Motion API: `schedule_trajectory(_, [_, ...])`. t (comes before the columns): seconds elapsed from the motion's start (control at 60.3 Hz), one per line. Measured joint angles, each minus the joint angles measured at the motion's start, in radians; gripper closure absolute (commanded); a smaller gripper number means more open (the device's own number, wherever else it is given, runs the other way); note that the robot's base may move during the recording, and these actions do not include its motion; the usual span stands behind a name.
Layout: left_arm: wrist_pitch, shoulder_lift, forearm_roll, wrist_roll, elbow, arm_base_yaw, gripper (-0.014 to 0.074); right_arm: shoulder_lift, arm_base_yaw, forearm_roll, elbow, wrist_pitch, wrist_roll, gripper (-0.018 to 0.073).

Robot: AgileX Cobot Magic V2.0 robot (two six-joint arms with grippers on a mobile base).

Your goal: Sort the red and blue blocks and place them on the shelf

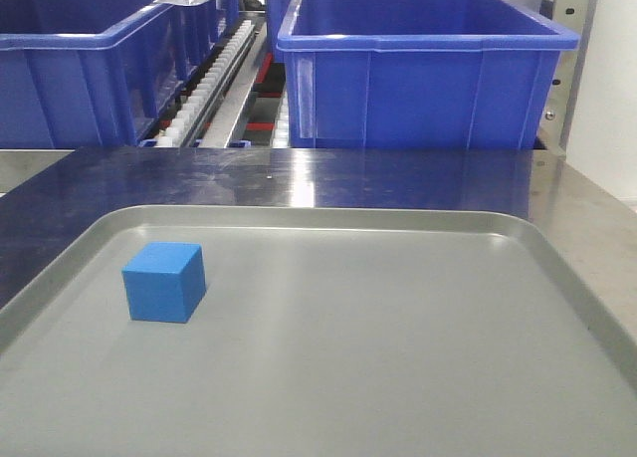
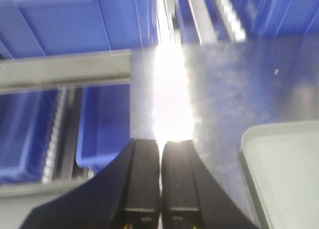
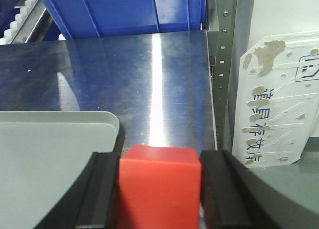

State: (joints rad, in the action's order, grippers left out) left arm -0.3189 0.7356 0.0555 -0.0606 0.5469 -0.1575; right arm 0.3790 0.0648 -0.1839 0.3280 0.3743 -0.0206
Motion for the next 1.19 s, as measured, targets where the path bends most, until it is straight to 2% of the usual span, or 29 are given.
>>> schedule_trajectory(0.249, [-0.010, 0.042, -0.109, 0.000, 0.009, 0.000, 0.0472, 0.000, 0.000, 0.000, 0.000, 0.000, 0.000, 0.0501])
schedule_trajectory(0.365, [0.002, 0.046, -0.133, 0.000, 0.009, 0.000, 0.0472, 0.000, 0.000, 0.000, 0.000, 0.000, 0.000, 0.0501])
schedule_trajectory(0.863, [-0.002, 0.071, -0.137, 0.000, 0.009, 0.000, 0.0472, 0.000, 0.000, 0.000, 0.000, -0.001, 0.000, 0.0501])
schedule_trajectory(1.194, [-0.073, 0.098, -0.137, 0.000, 0.009, 0.000, 0.0461, 0.000, 0.000, 0.000, 0.000, -0.002, 0.000, 0.0501])
